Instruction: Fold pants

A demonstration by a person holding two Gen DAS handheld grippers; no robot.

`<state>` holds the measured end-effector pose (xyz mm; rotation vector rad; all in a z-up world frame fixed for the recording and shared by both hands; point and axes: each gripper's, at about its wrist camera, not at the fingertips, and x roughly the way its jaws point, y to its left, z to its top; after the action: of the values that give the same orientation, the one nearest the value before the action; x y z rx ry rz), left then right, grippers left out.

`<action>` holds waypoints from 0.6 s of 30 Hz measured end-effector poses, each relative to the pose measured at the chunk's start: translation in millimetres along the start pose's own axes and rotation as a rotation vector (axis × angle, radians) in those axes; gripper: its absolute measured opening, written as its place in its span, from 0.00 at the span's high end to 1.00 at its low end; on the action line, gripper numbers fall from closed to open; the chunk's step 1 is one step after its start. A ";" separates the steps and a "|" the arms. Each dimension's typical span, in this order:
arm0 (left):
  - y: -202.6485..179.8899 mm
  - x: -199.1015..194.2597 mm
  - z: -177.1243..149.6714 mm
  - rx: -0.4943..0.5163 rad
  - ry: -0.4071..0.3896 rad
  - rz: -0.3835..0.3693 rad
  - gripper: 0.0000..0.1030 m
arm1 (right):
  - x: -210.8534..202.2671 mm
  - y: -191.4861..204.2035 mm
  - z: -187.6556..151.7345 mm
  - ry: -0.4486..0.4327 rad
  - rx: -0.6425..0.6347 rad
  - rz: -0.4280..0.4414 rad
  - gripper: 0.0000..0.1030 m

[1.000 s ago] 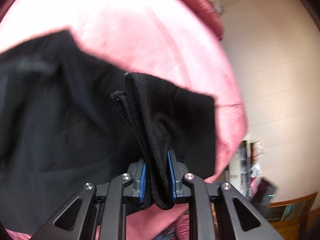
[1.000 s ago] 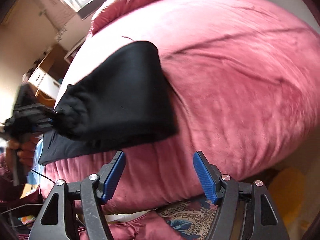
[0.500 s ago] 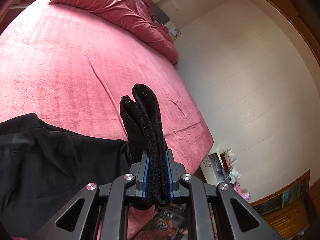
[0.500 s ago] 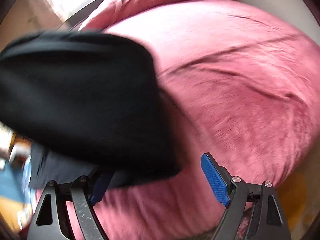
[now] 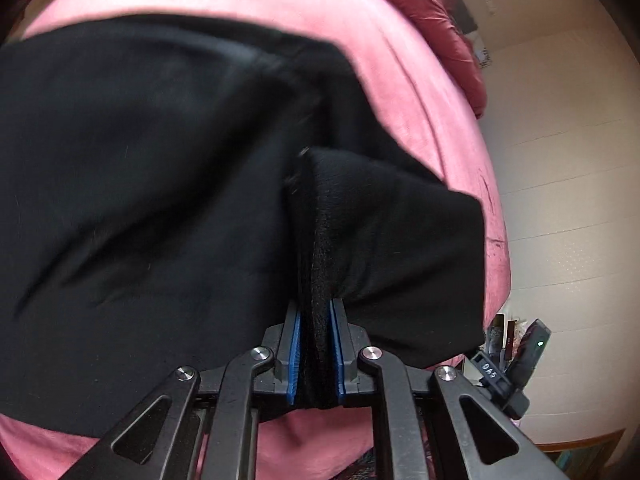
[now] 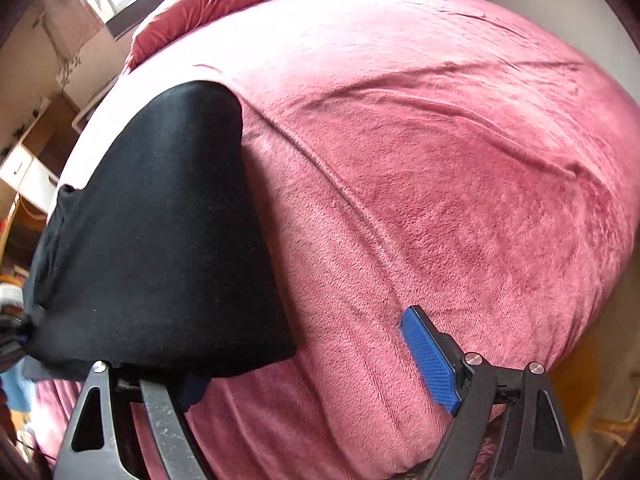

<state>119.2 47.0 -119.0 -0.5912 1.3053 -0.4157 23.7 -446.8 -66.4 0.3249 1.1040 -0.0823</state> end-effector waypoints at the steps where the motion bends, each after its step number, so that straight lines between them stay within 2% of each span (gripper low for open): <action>1: 4.3 1.6 -1.4 -0.009 -0.013 -0.015 0.87 | 0.0 1.0 -0.2 0.005 -0.008 -0.001 0.16; 5: -0.7 -2.6 -5.9 0.033 -0.031 0.006 0.87 | -7.5 1.9 -1.3 0.064 -0.076 0.024 0.16; 7: -7.2 -5.1 -6.9 0.065 -0.040 0.024 0.87 | -17.0 -2.1 -4.8 0.115 -0.142 0.048 0.16; 9: -11.9 -5.7 -10.0 0.084 -0.050 0.038 0.87 | -34.1 -6.4 -6.1 0.127 -0.189 0.087 0.16; 11: -23.4 -9.5 -9.9 0.104 -0.070 0.061 0.87 | -55.4 -6.7 -0.4 0.083 -0.206 0.119 0.17; 13: -34.3 -12.0 -14.7 0.155 -0.101 0.100 0.87 | -72.2 0.7 10.1 0.018 -0.207 0.158 0.23; 16: -50.6 -16.1 -20.1 0.235 -0.154 0.177 0.87 | -75.0 25.7 36.1 -0.047 -0.232 0.192 0.25; 18: -60.3 -17.1 -24.2 0.287 -0.188 0.234 0.87 | -61.3 46.4 54.0 -0.066 -0.266 0.195 0.25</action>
<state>94.3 5.9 -72.1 -0.2267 1.0950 -0.3377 53.0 -424.6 20.0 0.1883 0.9995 0.2241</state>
